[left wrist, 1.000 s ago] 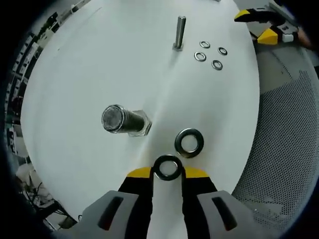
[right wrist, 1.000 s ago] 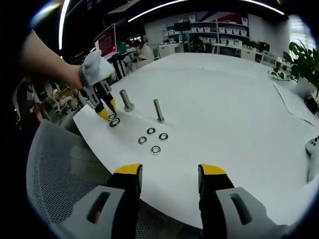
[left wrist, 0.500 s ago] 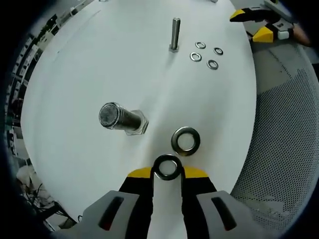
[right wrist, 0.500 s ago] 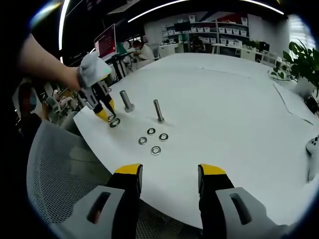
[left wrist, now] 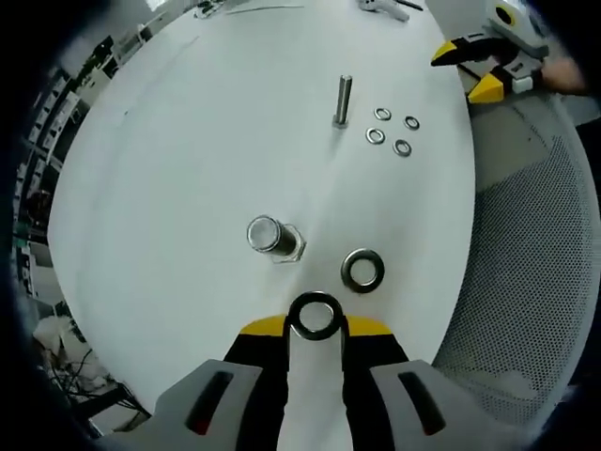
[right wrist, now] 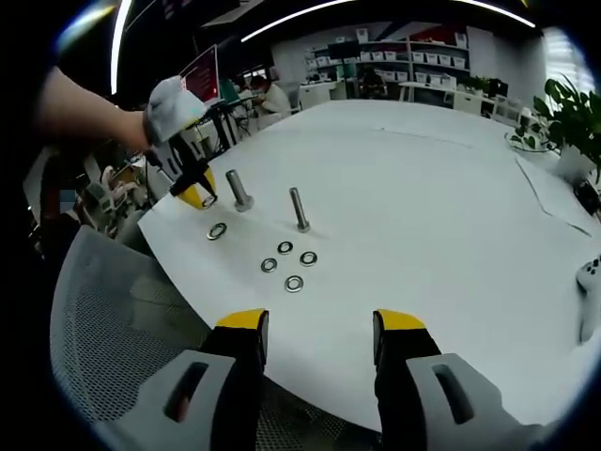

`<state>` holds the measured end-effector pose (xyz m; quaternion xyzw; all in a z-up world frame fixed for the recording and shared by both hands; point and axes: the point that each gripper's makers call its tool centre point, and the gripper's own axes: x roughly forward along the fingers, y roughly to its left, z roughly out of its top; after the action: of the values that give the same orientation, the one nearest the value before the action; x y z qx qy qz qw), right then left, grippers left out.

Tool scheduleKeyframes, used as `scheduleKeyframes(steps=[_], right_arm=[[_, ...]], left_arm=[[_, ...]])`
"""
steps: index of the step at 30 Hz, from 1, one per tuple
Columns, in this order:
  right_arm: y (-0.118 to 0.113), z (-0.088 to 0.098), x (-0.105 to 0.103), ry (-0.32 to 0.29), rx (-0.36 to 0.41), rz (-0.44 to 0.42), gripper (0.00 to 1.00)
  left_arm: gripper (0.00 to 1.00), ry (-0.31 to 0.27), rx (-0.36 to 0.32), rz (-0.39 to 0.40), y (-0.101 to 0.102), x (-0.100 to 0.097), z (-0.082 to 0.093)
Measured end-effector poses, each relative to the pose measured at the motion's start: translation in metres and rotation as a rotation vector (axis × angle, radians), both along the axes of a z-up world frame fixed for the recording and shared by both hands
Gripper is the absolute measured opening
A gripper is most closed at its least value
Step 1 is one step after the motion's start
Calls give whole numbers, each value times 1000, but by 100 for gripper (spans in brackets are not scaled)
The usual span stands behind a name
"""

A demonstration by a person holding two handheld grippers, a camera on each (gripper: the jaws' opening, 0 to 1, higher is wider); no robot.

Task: Place the washer onto the threaded stud by aligning its center hole with the stud, sliding it down to the base, and recovering from edge contact or off-axis alignment until the washer reaches the visible bottom stop.

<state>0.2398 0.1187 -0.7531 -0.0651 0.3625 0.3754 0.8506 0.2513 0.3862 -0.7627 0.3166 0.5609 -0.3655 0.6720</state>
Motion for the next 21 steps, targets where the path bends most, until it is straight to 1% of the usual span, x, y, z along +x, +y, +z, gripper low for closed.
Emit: scheduleKeyframes(steps=[6,11,14,16,21], right_arm=[[0,0,0,-1,0,0,47],[0,0,0,1,-1,1,47],[0,-1,0,2,-4,3,47],[0,-1,0,1,-4,4,47],[0,0,1,1,-2,0,47]], left_arm=[[18,-27,-24,-16,0,10,17],[18,-60,-47,-25,-8,23,33],[18,-56,-66,-21,-16,25,39],[18,-64,-69,-43,-21,27,41],[18,-80,-71,-69,-31,35,44]])
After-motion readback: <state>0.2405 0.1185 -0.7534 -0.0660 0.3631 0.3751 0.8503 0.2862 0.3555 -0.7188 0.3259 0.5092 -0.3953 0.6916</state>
